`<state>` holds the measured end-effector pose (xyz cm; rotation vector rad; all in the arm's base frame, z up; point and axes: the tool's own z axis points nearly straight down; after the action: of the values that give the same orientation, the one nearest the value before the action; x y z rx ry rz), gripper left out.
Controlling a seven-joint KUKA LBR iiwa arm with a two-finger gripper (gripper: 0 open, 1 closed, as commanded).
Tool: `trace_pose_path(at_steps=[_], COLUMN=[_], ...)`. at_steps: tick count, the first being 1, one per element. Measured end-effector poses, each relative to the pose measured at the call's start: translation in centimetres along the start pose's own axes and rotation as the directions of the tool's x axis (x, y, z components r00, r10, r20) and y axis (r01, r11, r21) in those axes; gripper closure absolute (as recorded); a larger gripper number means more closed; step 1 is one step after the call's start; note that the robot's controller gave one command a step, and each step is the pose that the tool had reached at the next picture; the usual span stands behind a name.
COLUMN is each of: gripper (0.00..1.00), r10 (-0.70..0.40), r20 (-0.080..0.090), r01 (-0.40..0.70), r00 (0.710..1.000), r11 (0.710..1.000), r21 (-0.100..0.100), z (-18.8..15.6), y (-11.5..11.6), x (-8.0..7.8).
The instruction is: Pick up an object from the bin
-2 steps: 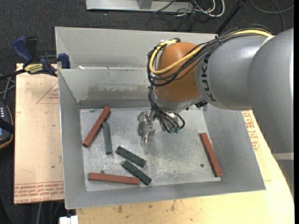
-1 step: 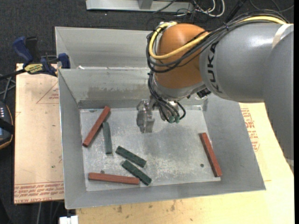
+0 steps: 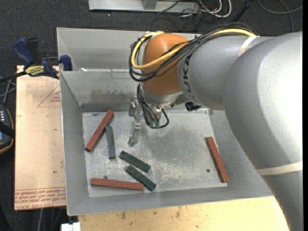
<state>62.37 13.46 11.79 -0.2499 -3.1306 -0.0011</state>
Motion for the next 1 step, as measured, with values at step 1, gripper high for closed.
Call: trace_pose_path(at_steps=[1], gripper=[0.00], r10=[-0.001], r20=[0.002], r01=[0.001], r00=[1.000], r11=[1.000], r21=[-0.001], z=[-0.40], y=[0.00], x=[-0.03])
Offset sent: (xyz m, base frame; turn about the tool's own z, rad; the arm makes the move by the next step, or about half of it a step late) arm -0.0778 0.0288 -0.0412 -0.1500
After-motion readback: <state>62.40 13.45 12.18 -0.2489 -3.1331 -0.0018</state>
